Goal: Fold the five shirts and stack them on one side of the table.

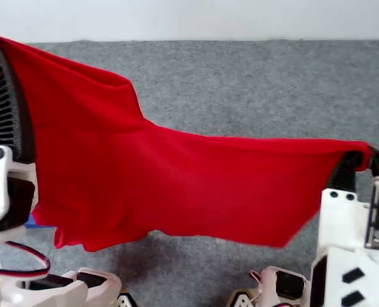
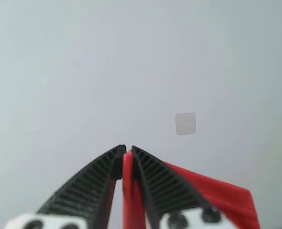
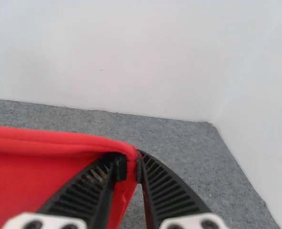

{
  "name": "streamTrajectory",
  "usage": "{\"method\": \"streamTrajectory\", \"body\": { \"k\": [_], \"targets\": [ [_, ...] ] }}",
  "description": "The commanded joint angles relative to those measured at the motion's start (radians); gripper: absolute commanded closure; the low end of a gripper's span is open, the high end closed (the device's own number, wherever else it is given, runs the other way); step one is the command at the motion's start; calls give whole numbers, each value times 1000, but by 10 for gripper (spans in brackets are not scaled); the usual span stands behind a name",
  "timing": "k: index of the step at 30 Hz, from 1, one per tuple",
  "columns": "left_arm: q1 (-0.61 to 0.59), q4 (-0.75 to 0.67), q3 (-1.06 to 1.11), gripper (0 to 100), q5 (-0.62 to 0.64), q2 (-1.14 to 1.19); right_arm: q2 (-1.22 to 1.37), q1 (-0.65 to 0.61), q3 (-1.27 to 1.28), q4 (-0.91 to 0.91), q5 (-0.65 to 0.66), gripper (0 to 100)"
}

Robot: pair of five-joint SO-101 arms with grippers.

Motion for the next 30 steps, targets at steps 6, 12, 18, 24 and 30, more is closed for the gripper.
{"method": "streamTrajectory", "body": {
  "k": [6, 12, 18, 24, 30],
  "targets": [
    [3, -2, 127, 985, -26, 12, 82, 8, 55, 28, 0, 990],
    [3, -94, 331, 985, -94, 12, 222, 5, 121, -47, 0, 990],
    [-3, -279, 565, 985, -95, 12, 377, -31, 195, -206, 0, 990],
    [-126, -450, 743, 985, -94, 86, 568, -136, 288, -438, 0, 990],
    [-166, -586, 751, 985, -92, 299, 796, -150, 284, -662, -48, 990]
  ]
}}
